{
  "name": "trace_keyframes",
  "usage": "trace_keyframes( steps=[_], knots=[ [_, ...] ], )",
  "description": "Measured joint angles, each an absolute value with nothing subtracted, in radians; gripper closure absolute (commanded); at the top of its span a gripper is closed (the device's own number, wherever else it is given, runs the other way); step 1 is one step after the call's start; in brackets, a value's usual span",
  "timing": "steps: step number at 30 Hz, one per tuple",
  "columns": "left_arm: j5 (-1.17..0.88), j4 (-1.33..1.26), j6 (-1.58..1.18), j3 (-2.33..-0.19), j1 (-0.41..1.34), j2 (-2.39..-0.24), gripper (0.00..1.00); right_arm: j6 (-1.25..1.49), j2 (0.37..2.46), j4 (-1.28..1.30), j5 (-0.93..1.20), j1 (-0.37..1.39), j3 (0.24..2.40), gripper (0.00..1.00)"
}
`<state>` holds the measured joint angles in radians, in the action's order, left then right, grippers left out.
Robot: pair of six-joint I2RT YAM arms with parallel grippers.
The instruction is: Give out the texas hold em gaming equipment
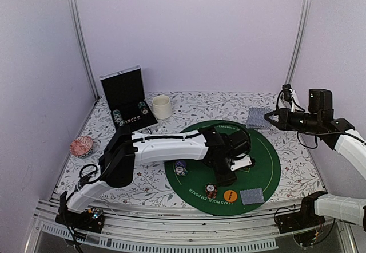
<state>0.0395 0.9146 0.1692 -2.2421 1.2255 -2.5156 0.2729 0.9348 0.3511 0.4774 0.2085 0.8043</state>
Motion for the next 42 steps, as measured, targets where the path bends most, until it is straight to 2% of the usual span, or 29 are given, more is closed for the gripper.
trace_keyframes(
  steps=[12,14,17,23,24,28,33,42],
  knots=[
    [0.034,0.959,0.125,-2.215,1.223,-2.516,0.58,0.273,0.913,0.353,0.485,0.208,0.797,0.98],
    [0.034,0.959,0.125,-2.215,1.223,-2.516,0.51,0.273,0.907,0.353,0.49,0.208,0.797,0.98],
    [0.035,0.959,0.124,-2.215,1.223,-2.516,0.33,0.273,0.902,0.353,0.496,0.208,0.797,0.98],
    [0.038,0.961,0.123,-2.215,1.223,-2.514,0.16,0.273,0.899,0.353,0.508,0.208,0.797,0.97],
    [0.034,0.961,0.124,-2.215,1.223,-2.513,0.05,0.273,0.899,0.353,0.508,0.208,0.797,0.98],
    [0.023,0.926,0.134,-2.175,1.223,-2.478,0.02,0.273,0.899,0.355,0.508,0.208,0.797,0.97],
    [0.004,0.812,0.176,-2.024,1.223,-2.302,0.02,0.27,0.902,0.382,0.508,0.208,0.816,0.98],
    [-0.023,0.297,0.371,-1.388,1.212,-1.612,0.02,0.286,0.978,0.37,0.581,0.254,0.859,0.98]
  ],
)
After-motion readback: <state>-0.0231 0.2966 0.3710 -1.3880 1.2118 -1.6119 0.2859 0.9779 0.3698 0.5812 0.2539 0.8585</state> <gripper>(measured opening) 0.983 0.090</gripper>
